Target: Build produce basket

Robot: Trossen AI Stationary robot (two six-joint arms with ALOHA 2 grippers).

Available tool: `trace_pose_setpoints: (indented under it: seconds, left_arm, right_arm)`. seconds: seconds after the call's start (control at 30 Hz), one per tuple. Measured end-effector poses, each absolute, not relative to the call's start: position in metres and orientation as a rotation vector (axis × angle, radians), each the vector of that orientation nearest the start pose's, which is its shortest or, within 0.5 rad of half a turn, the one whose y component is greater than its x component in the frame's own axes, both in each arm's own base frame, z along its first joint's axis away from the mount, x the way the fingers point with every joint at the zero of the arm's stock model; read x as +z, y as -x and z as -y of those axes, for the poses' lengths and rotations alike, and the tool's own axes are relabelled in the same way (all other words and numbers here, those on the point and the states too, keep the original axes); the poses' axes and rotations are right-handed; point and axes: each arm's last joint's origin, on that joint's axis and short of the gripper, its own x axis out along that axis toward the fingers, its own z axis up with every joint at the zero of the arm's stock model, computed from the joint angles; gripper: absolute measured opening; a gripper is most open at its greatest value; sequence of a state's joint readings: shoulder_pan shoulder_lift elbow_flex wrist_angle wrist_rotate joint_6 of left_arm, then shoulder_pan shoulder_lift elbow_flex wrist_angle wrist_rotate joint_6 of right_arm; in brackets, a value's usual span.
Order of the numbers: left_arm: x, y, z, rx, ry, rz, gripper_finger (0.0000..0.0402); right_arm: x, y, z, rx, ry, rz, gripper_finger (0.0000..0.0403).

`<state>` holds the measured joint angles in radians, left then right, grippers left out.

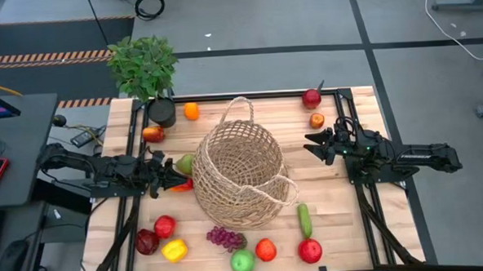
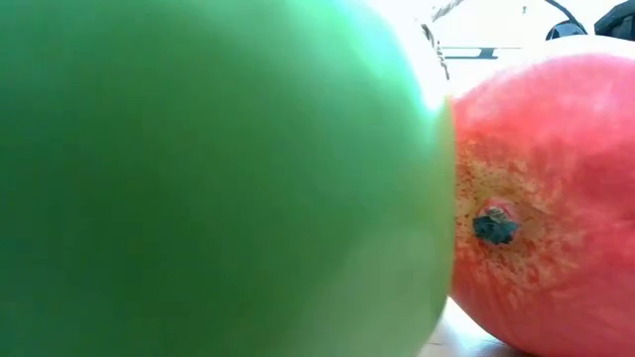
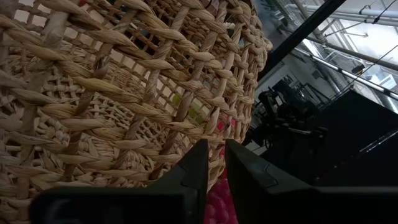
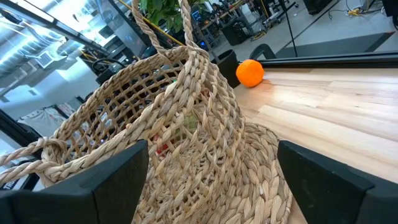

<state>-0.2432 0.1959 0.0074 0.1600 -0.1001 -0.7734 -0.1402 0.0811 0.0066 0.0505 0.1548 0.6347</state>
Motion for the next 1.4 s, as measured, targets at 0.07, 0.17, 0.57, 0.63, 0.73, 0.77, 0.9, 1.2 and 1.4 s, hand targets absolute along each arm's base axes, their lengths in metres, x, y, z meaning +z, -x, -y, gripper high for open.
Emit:
trace_pose_setpoints:
  seconds: [0.07,0.17,0.57,0.63,0.73,0.77,0.9,1.2,1.4]
  left_arm:
    - [0.165,-0.107,0.024,-0.125,0.766,-0.081,0.0063]
    - [0.165,-0.107,0.024,-0.125,0.767,-0.082,0.0061]
    - [0.165,-0.107,0.024,-0.125,0.767,-0.081,0.0063]
    - [0.165,-0.107,0.024,-0.125,0.767,-0.082,0.0061]
    - [0.165,-0.107,0.024,-0.125,0.767,-0.082,0.0058]
    - [0.165,-0.107,0.024,-0.125,0.767,-0.082,0.0058]
    - [0.165,-0.107,0.024,-0.125,0.766,-0.082,0.0061]
    - [0.165,-0.107,0.024,-0.125,0.767,-0.082,0.0058]
    - [0.165,-0.107,0.024,-0.125,0.766,-0.082,0.0061]
  right_arm:
    - [0.164,-0.1,0.019,-0.293,-0.63,0.07,0.0361]
    - [0.164,-0.1,0.019,-0.292,-0.63,0.07,0.0361]
    - [0.164,-0.1,0.019,-0.292,-0.63,0.071,0.0361]
    - [0.164,-0.1,0.019,-0.293,-0.63,0.07,0.0361]
    - [0.167,-0.1,0.019,-0.292,-0.63,0.099,0.0361]
    - [0.169,-0.1,0.019,-0.289,-0.634,0.128,0.0361]
    - [0.179,-0.1,0.018,-0.194,-0.776,0.221,0.0361]
    - [0.2,-0.095,0.016,-0.045,-0.846,0.422,0.0361]
    - [0.21,-0.091,0.014,0.039,-0.881,0.52,0.0361]
